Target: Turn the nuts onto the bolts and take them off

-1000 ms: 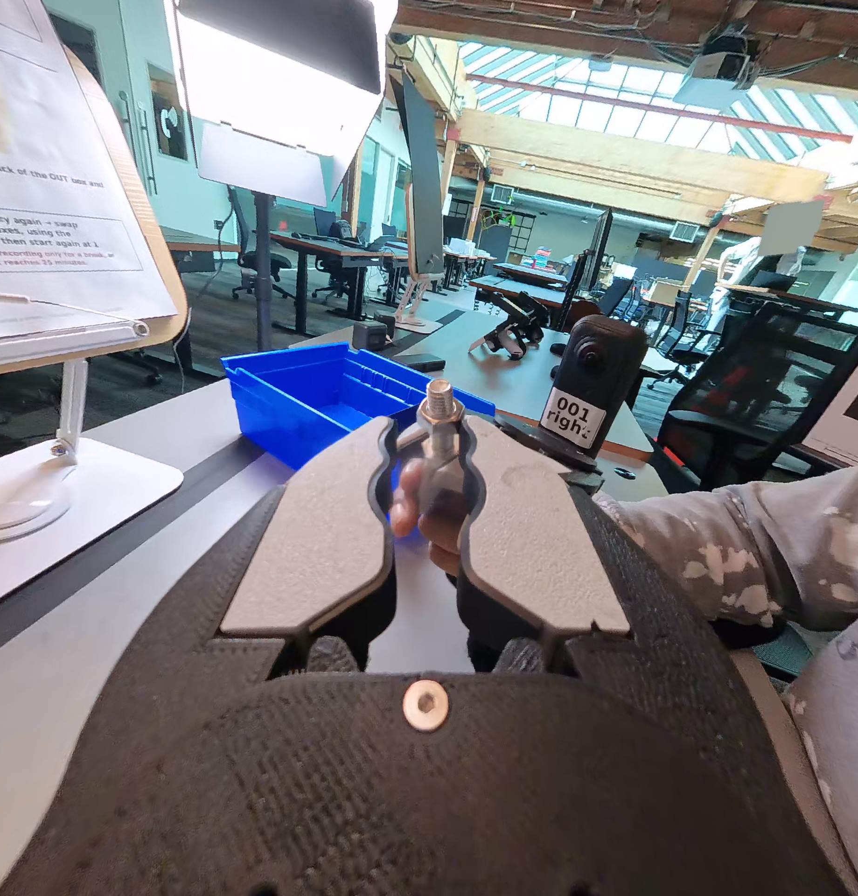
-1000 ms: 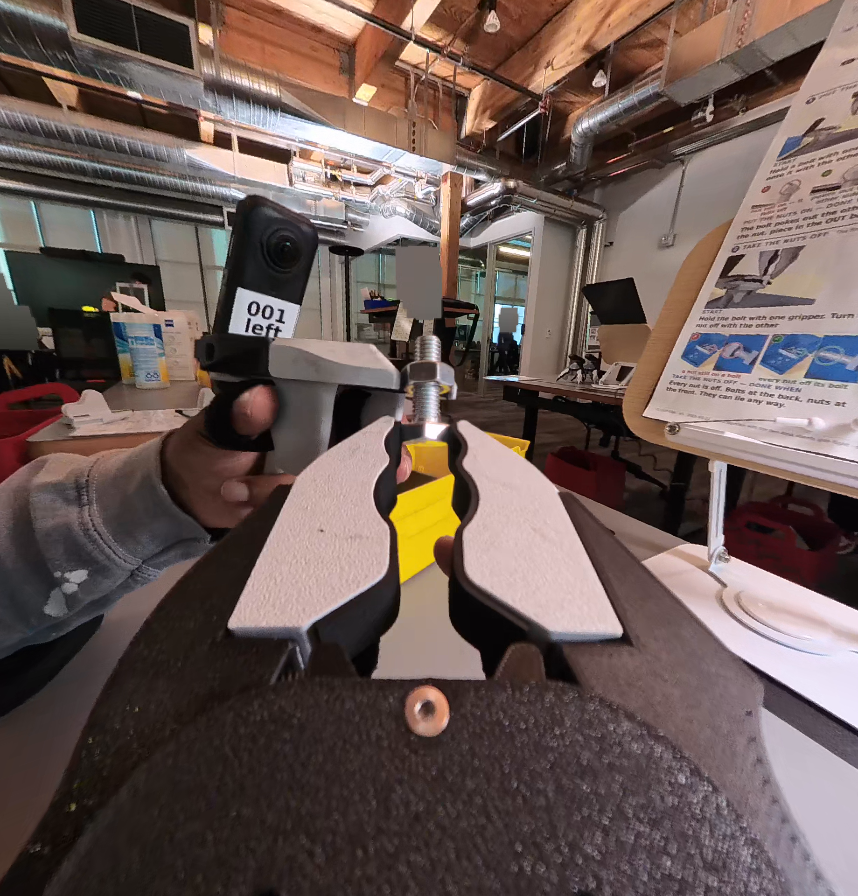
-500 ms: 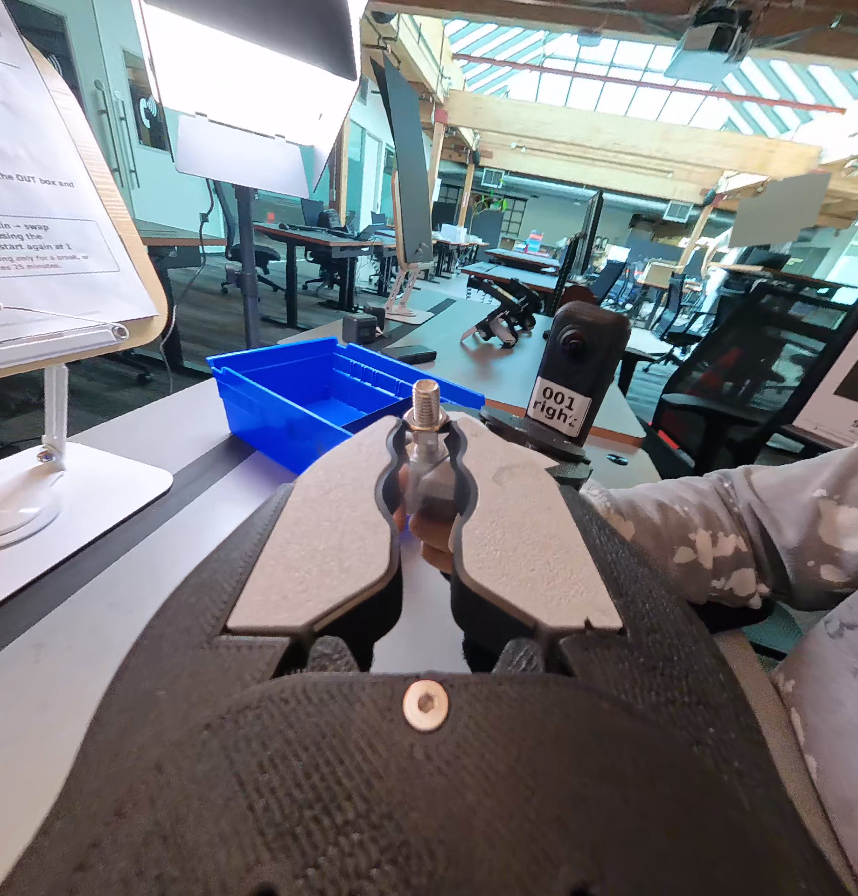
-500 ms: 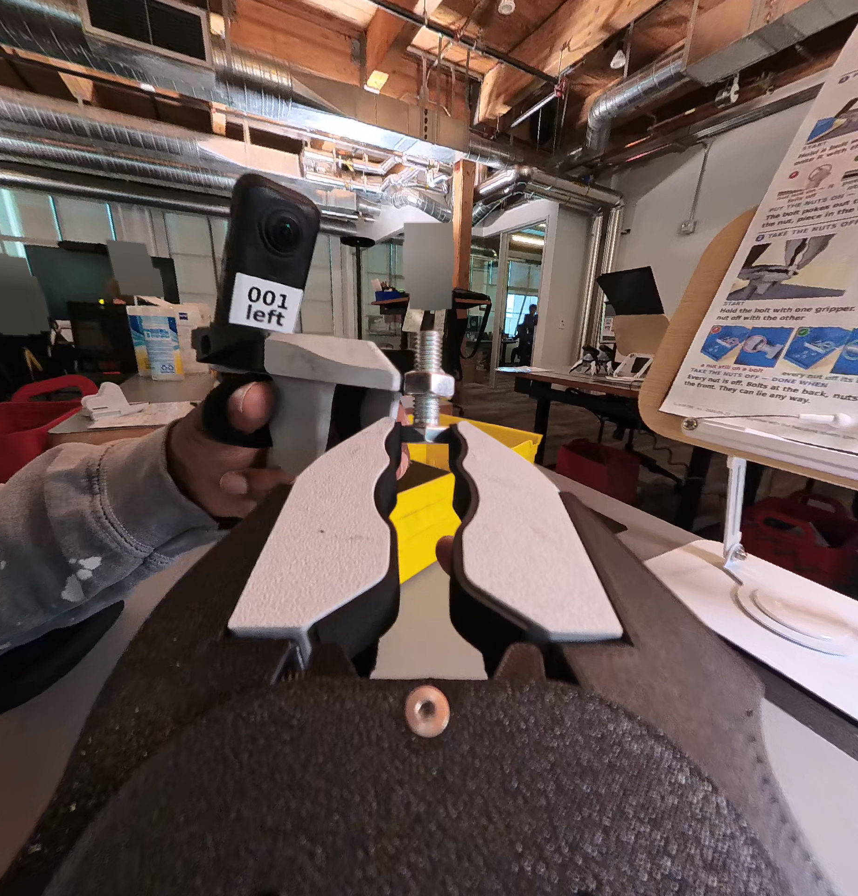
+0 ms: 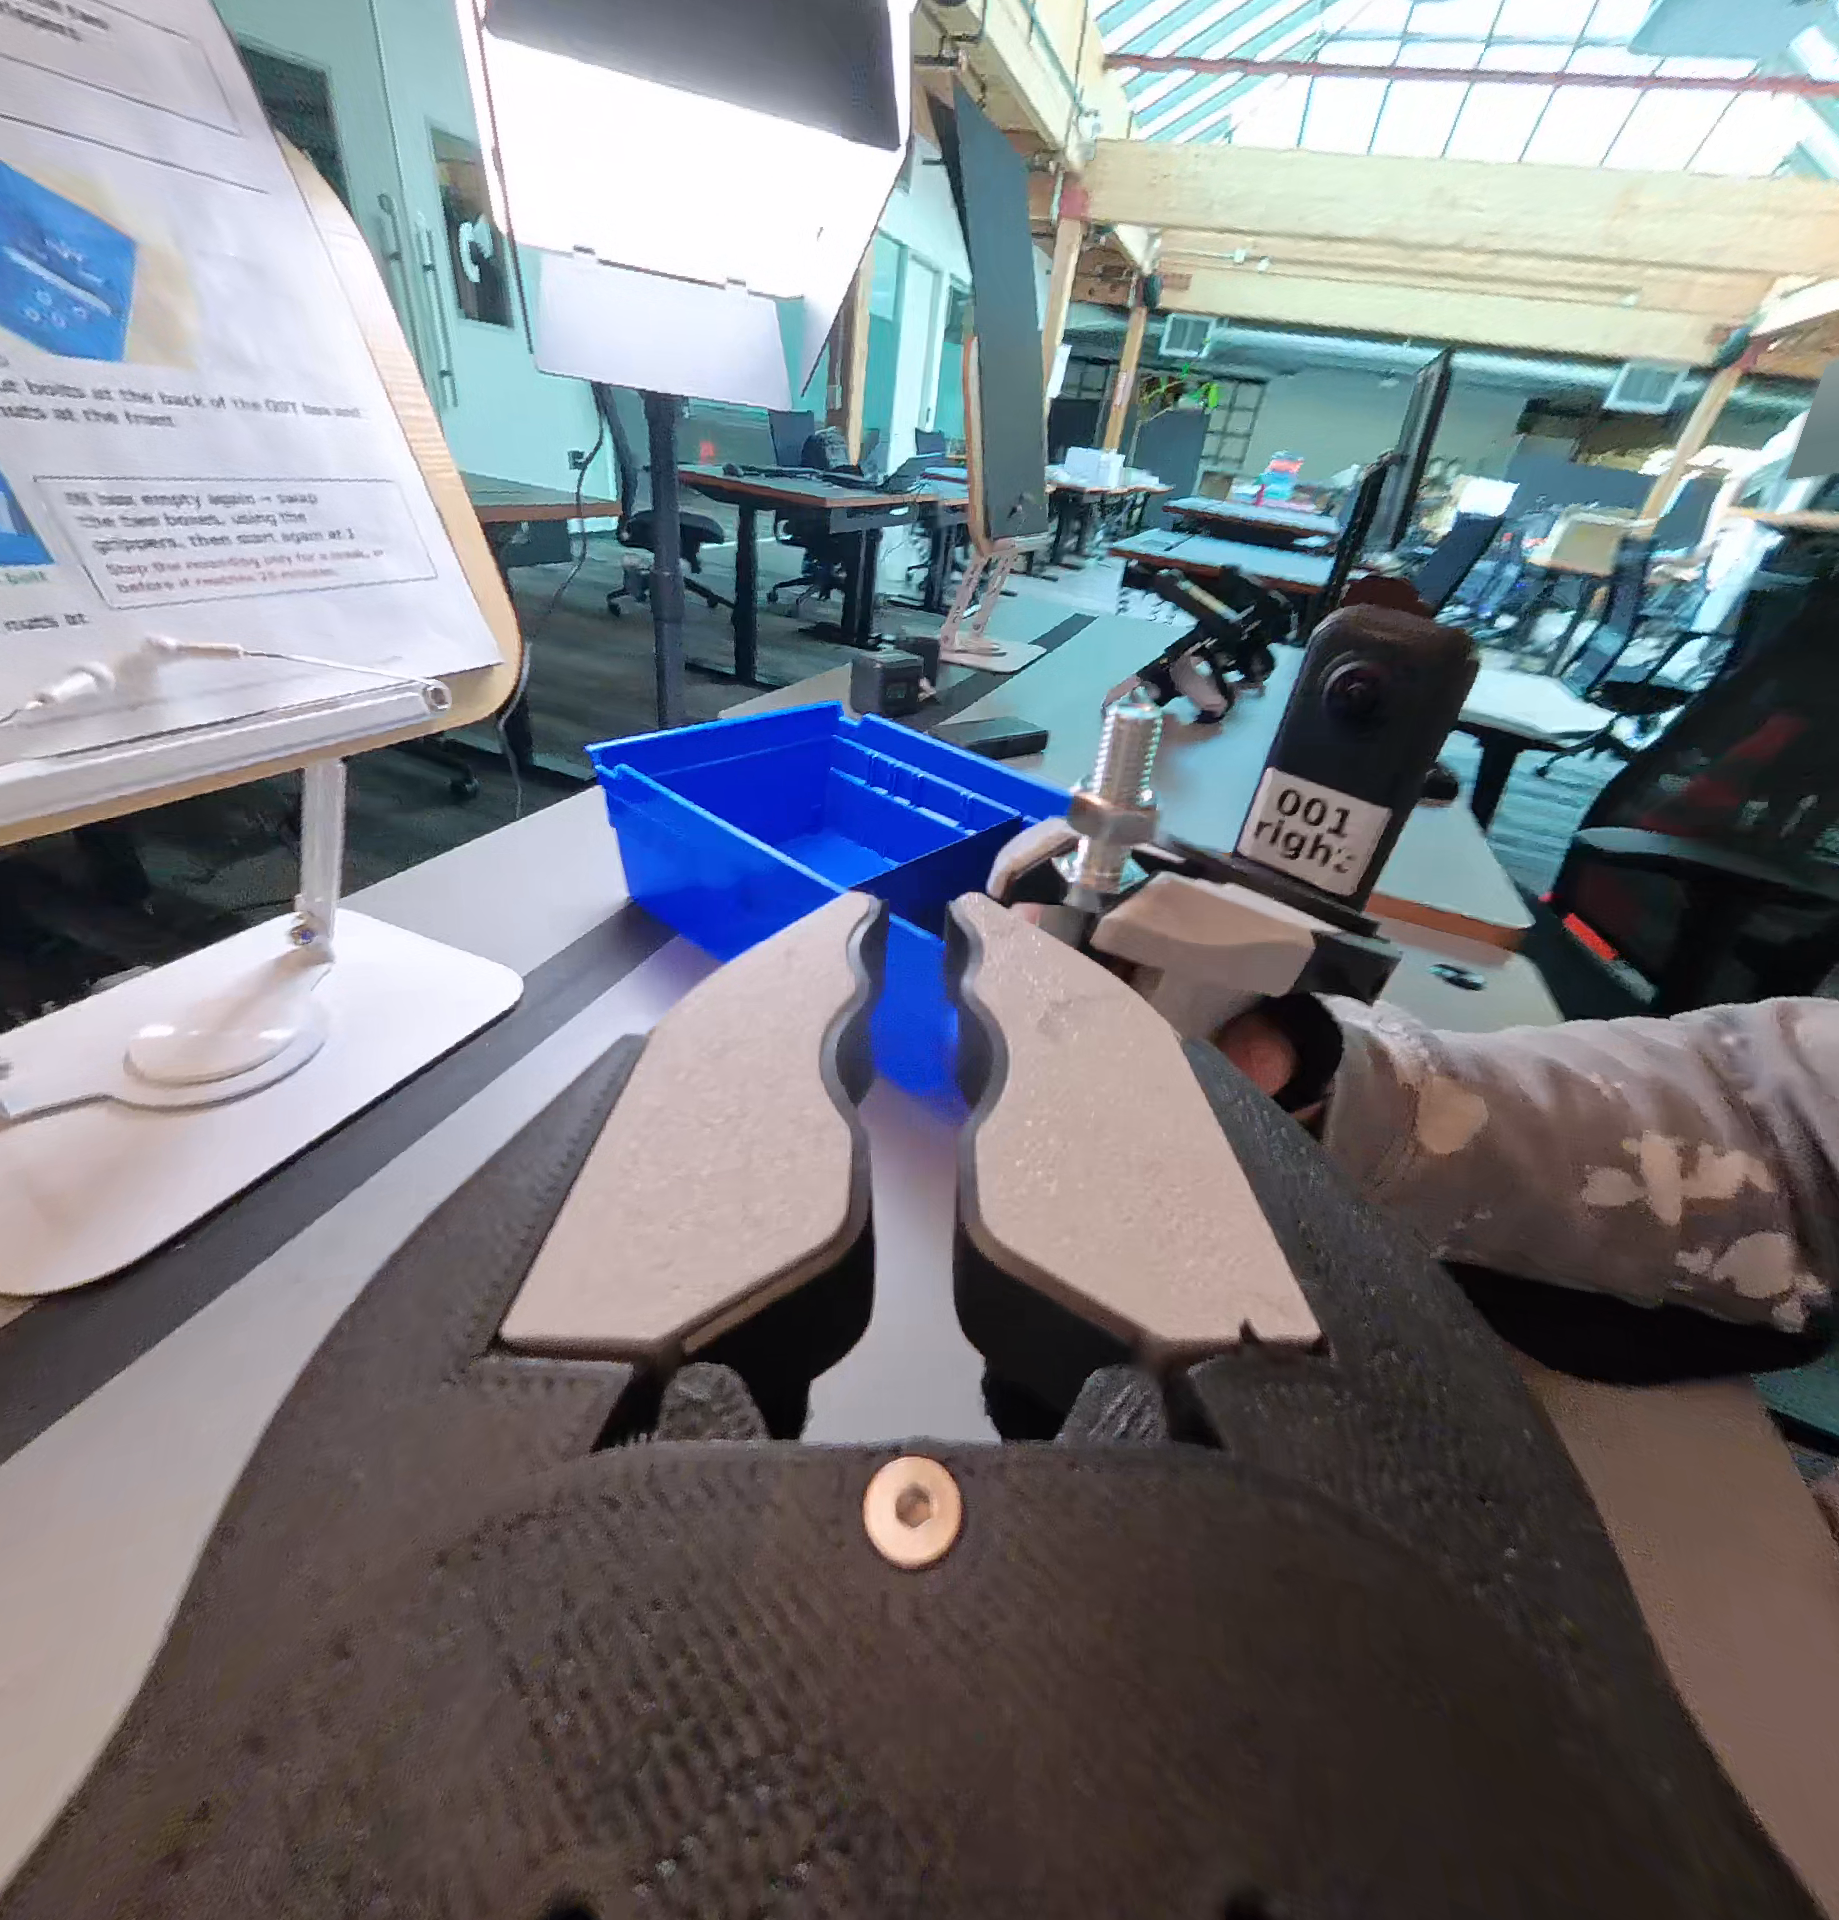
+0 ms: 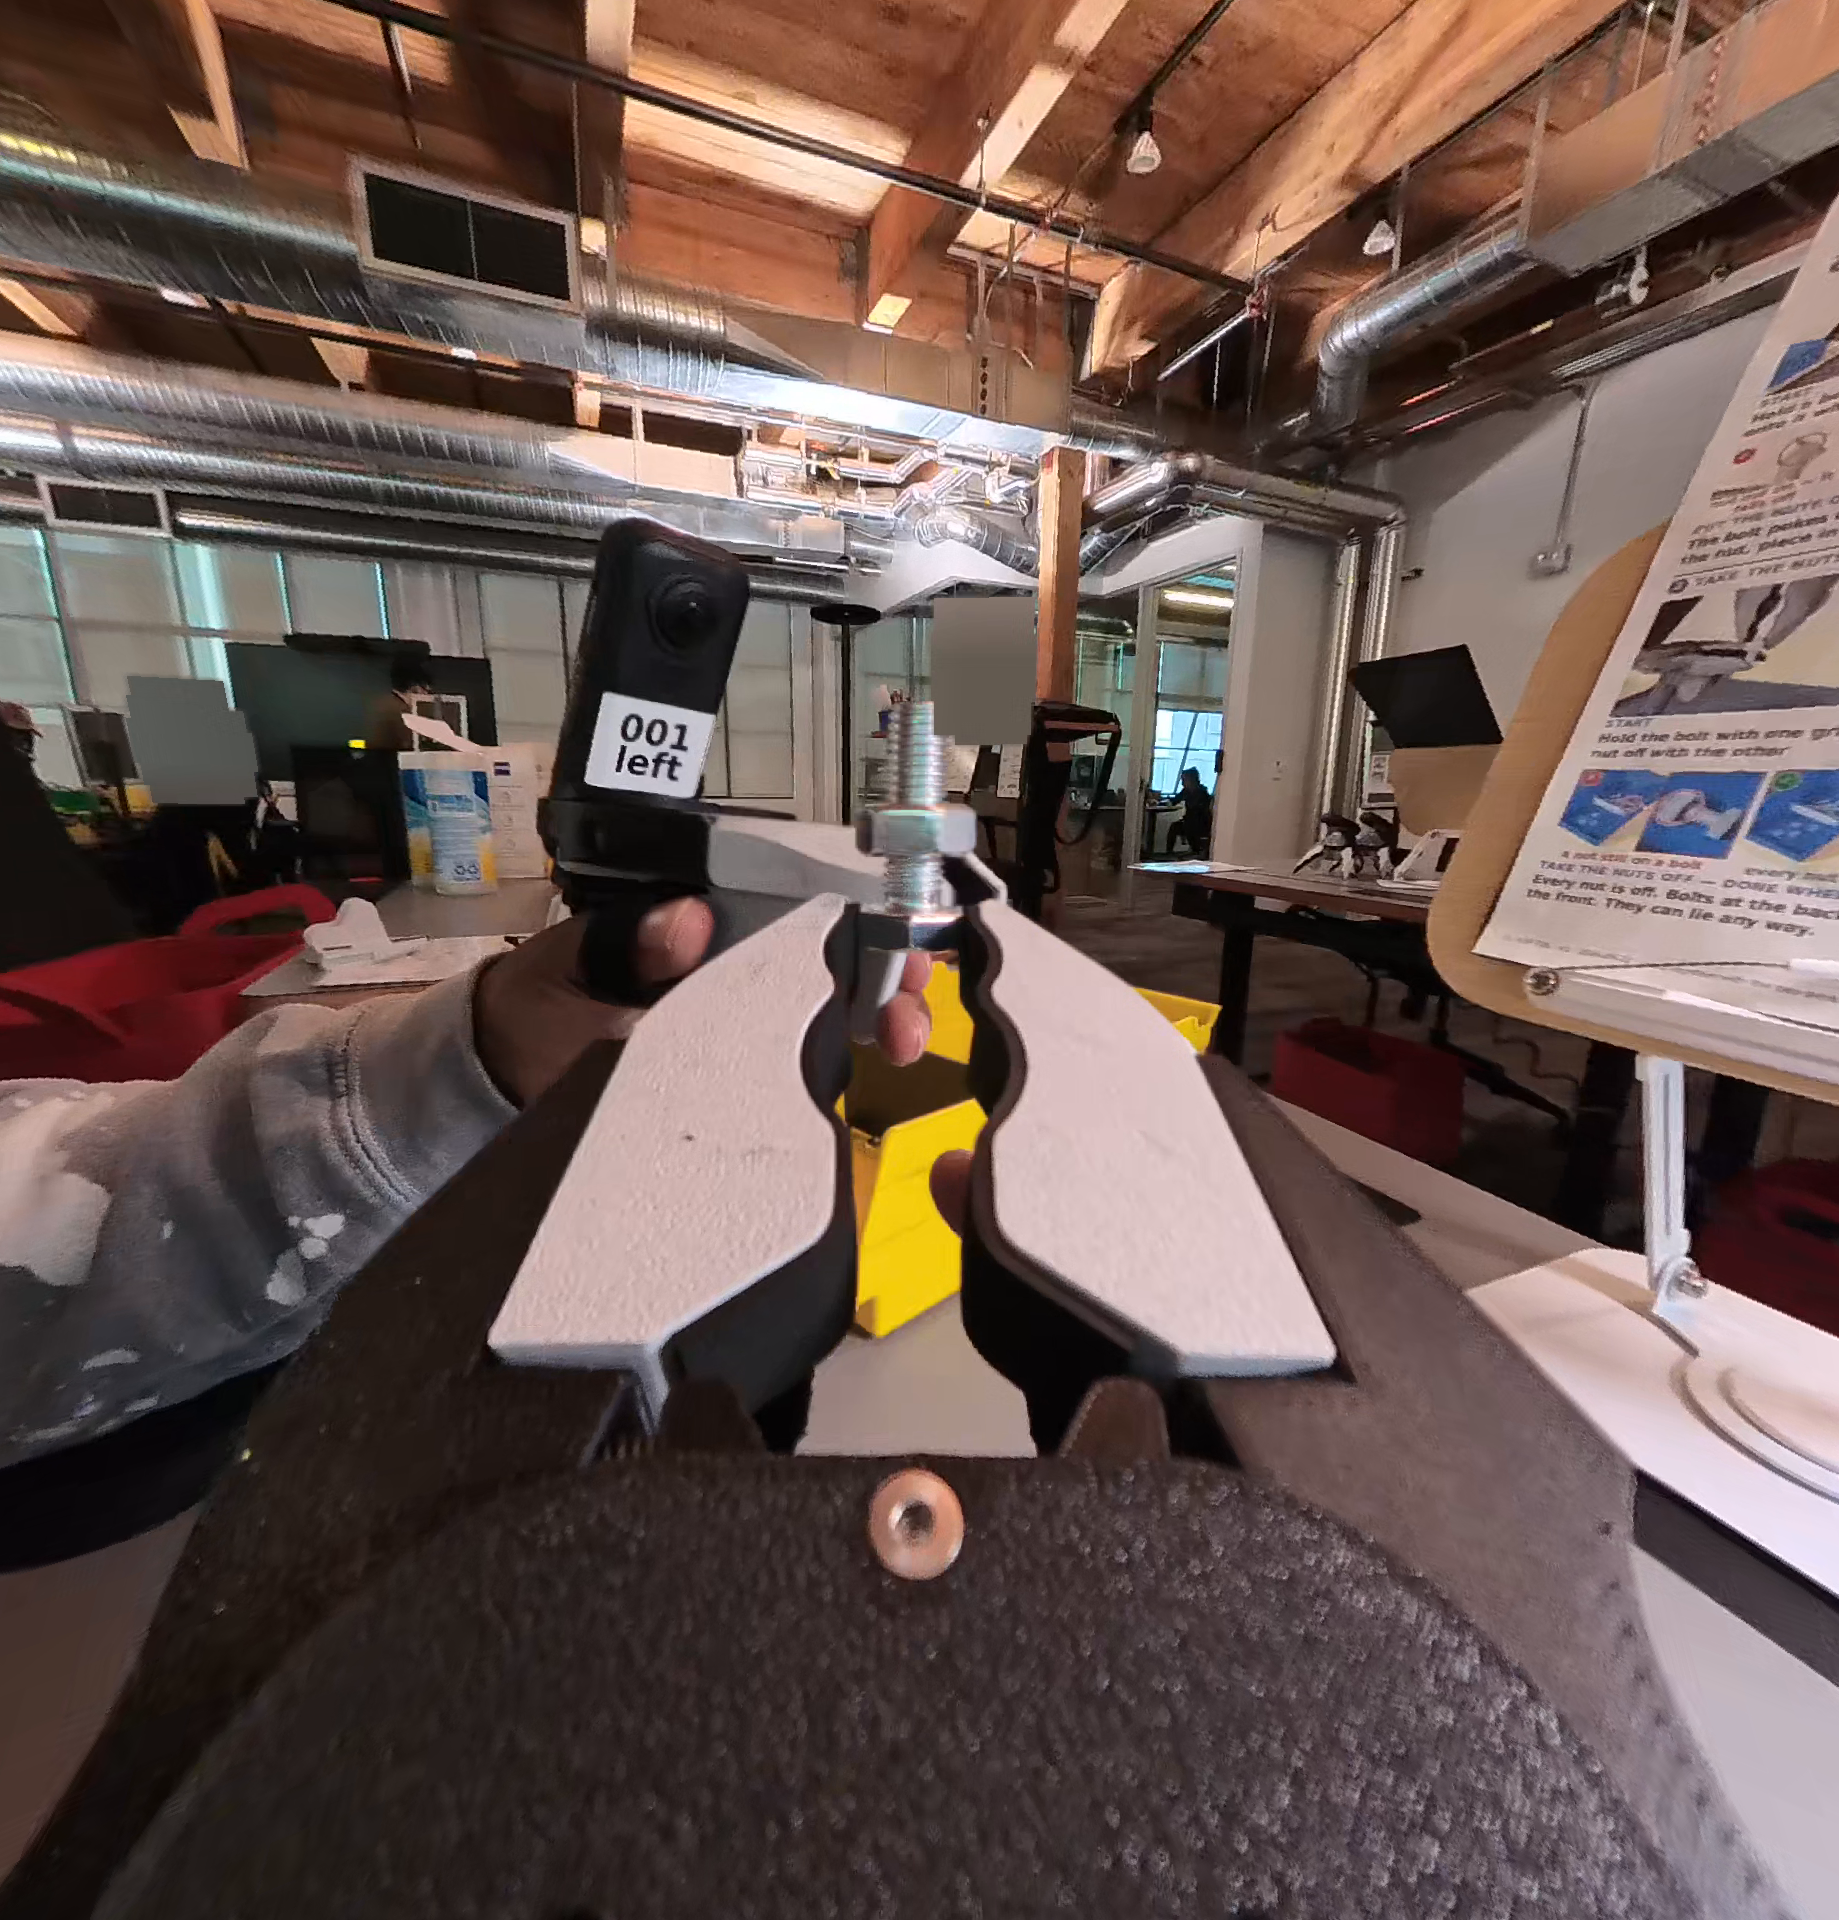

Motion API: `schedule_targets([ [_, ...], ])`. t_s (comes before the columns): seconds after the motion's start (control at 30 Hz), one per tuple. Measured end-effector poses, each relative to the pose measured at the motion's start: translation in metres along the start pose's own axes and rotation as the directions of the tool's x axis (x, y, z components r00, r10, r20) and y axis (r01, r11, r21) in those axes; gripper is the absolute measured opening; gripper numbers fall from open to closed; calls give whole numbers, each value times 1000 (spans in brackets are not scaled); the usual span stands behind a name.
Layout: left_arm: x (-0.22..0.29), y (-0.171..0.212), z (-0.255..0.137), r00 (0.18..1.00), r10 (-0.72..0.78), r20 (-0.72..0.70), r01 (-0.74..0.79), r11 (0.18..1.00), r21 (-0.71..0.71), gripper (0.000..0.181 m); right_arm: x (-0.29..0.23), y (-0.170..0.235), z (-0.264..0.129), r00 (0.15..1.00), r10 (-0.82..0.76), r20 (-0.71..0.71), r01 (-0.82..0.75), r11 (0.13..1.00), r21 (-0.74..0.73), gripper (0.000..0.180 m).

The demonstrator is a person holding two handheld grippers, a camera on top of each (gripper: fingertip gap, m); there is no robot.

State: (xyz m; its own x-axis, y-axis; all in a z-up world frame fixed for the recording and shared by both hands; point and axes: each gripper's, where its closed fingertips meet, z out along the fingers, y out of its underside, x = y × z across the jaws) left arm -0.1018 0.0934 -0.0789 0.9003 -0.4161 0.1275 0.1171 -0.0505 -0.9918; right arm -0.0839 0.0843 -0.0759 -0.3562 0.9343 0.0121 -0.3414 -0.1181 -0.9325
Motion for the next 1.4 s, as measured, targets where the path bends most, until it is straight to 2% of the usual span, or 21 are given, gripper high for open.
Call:
schedule_targets([
  [0.23,29,-8,8,988,-69,-139,75,997,36,24,3,9,2,999,-11,-34,10,999,-36,18],
  [0.27,26,-6,9,992,-53,-115,56,998,25,26,1,7,3,999,-14,-32,13,1000,-28,18],
  [0.33,5,0,6,999,-45,3,45,999,-4,8,-3,0,1,1000,-13,0,13,1000,8,18],
  [0.37,-4,5,5,998,-27,49,29,999,-34,9,-5,-2,1,1000,-20,6,20,1000,11,18],
  [0.6,29,-9,7,991,-51,-125,56,998,36,28,1,5,2,999,-30,-32,29,999,-30,18],
  [0.67,25,-6,8,995,-37,-95,39,999,17,28,0,3,3,999,-33,-37,32,999,-24,18],
  [0.7,16,-5,7,998,-53,-40,53,999,8,9,-2,0,1,999,-34,-12,34,999,-3,18],
  [0.73,2,-1,5,999,-34,40,35,999,-18,7,-5,-2,1,1000,-24,8,24,1000,9,18],
  [0.77,-2,1,3,998,-16,61,18,999,-35,8,-5,-3,1,1000,-31,5,31,1000,5,18],
  [1.0,31,-10,6,990,-65,-127,66,998,10,28,-1,4,3,998,-44,-35,43,999,-33,18],
  [1.07,27,-7,7,995,-40,-90,40,999,-6,26,-1,3,3,998,-43,-45,41,999,-29,18],
  [1.1,19,-7,5,998,-52,-45,52,999,-12,11,-2,0,2,999,-38,-28,38,999,-8,18],
  [1.17,1,-4,1,998,-18,58,20,999,-31,7,-4,-4,1,999,-31,-13,31,1000,3,18],
  [1.4,24,-13,0,993,-67,-98,69,997,20,23,0,4,2,998,-36,-46,34,999,-33,18],
])
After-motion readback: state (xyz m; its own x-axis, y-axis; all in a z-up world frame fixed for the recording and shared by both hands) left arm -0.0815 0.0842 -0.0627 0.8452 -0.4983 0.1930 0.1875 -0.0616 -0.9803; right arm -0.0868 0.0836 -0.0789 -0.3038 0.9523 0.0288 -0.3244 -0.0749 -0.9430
